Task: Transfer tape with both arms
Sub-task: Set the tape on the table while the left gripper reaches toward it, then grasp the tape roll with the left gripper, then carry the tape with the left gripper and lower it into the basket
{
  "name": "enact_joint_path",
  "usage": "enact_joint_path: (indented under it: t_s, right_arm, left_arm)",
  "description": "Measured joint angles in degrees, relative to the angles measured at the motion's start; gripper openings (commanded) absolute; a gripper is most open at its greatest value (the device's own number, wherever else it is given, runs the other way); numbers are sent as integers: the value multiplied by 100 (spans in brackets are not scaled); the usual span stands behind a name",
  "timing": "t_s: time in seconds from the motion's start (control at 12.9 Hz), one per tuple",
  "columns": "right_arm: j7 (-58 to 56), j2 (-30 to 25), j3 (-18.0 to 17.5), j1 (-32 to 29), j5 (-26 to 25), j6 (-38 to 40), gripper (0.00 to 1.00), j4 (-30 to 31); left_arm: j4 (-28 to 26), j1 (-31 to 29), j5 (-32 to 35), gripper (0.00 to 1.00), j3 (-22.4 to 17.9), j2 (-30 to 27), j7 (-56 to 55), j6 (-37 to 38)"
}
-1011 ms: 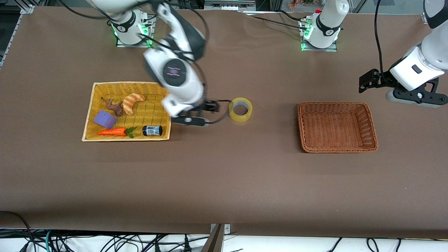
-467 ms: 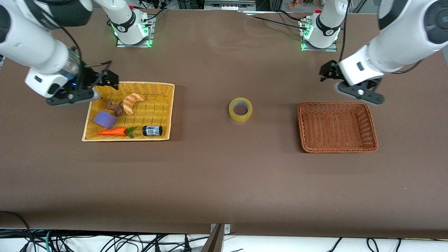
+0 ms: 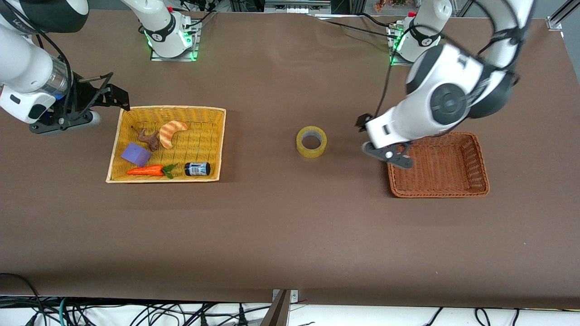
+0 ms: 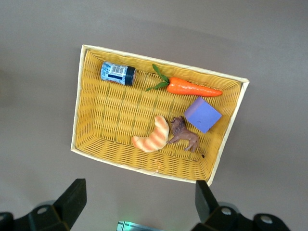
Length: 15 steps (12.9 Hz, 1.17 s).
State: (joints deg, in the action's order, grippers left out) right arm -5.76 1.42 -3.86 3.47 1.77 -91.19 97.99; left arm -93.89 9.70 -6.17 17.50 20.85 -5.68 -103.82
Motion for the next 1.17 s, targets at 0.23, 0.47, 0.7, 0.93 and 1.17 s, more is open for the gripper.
enact_joint_path:
  t_s: [0.23,0.47,0.7,0.93,1.17]
  right_arm:
    - [0,-53,2,0,-1,0,100,1]
    - [0,-53,5,0,-6,-16,100,3]
    - [0,-53,5,1,-32,-33,100,2]
    - [0,-53,8,0,-55,-36,100,2]
    - [0,-53,8,0,-101,-36,100,1]
  left_arm:
    - [-48,608,375,100,77,717,-599,-965]
    - [-54,778,398,100,78,1188,-698,-1247]
    - [-282,950,718,100,80,1504,-751,-1846]
    - [-695,1138,825,97,81,1558,-986,-2452]
    - [-830,1272,1399,54,82,1618,-1157,-2667]
